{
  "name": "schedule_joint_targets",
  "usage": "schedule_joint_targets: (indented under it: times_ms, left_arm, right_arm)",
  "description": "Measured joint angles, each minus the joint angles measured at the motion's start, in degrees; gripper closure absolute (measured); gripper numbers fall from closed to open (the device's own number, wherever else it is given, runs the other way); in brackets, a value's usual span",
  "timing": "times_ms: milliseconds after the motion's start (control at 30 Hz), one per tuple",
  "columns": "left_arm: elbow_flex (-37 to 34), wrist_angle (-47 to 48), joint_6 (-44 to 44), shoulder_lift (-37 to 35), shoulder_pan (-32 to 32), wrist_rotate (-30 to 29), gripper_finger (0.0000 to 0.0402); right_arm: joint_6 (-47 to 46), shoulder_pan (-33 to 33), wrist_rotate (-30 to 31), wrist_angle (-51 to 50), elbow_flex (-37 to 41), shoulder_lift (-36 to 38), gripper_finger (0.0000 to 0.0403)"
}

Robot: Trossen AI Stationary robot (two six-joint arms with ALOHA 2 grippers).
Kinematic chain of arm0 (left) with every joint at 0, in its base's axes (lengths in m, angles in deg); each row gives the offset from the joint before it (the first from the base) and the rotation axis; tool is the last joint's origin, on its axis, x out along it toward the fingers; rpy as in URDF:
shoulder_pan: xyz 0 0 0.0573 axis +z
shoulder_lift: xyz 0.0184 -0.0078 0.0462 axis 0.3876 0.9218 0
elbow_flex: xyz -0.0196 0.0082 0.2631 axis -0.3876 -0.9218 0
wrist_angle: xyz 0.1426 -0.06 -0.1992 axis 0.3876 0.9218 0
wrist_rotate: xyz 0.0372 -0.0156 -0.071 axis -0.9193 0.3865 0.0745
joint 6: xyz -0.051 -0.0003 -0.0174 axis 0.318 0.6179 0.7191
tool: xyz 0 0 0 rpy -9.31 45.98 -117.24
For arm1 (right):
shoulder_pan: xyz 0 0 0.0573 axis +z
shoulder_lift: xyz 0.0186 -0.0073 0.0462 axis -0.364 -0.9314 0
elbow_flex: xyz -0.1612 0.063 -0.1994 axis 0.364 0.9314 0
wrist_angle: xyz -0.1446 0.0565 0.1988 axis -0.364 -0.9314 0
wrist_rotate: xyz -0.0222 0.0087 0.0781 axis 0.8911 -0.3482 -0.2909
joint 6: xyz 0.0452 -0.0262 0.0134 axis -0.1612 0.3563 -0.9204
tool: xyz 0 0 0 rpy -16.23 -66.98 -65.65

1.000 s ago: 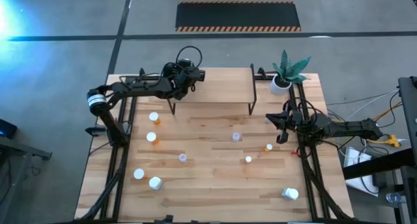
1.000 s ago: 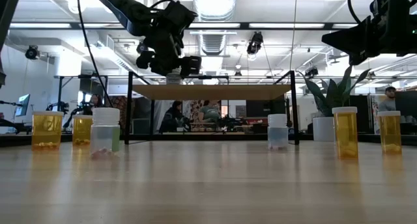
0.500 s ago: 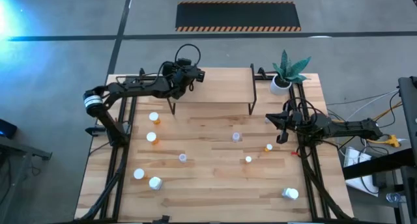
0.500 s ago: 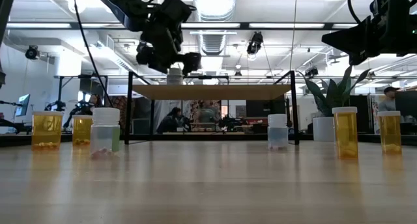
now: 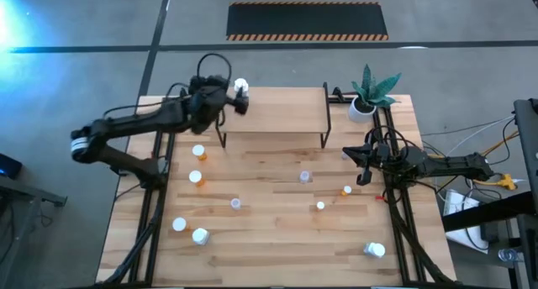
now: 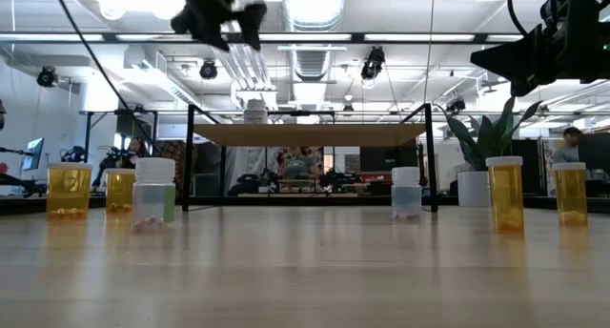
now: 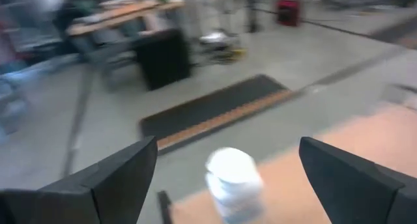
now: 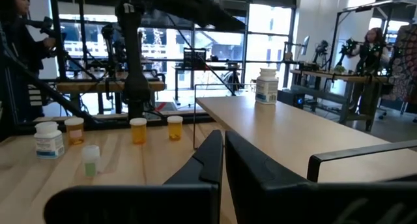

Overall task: Pick and place medicine bottles onto shelf by color
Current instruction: Put the left white pill bottle on the shelf aligned with the other white pill bottle

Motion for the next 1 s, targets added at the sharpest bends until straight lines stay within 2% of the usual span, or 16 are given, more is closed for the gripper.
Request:
schedule_joint_targets:
  times_ms: [100, 200, 333, 433, 533, 667, 733, 900, 1000]
  left_arm:
    - [1.38, 6.28, 2.36, -3.77, -7.18, 2.15, 0.0045]
    - [3.05, 14.68, 8.74, -5.49, -15.59, 2.58, 0.0045]
    - [6.37, 30.28, 28.12, -4.83, -25.99, 5.34, 0.0045]
    - [7.64, 40.78, 46.10, -3.04, -31.26, 14.22, 0.0045]
    - [7.51, 48.61, 63.07, 0.17, -34.90, 27.11, 0.0045]
    - [7.17, 55.74, 80.18, 6.04, -38.64, 43.72, 0.0045]
    - [7.14, 55.51, 84.69, 8.92, -40.16, 49.87, 0.0045]
    - [7.45, 51.27, 91.61, 14.75, -43.05, 60.72, 0.0046]
    - [7.26, 47.82, 92.01, 17.68, -44.32, 63.93, 0.0046]
  right_arm:
    - [-0.02, 0.00, 0.00, 0.00, 0.00, 0.00, 0.0394]
    - [-0.13, 0.00, 0.00, 0.02, -0.02, 0.00, 0.0394]
    - [-0.22, 0.00, 0.00, 0.21, -0.02, 0.00, 0.0394]
    - [-0.17, 0.00, 0.02, 0.42, -0.02, 0.00, 0.0394]
    - [-0.11, 0.00, 0.37, 0.46, -0.02, 0.00, 0.0394]
    - [0.76, 0.00, 0.92, 0.48, -0.01, 0.00, 0.0394]
    - [1.38, 0.00, 0.93, 0.46, -0.02, 0.00, 0.0394]
    - [2.02, 0.00, 0.92, 0.48, -0.01, 0.00, 0.0394]
    - [2.22, 0.00, 0.93, 0.46, 0.00, 0.00, 0.0394]
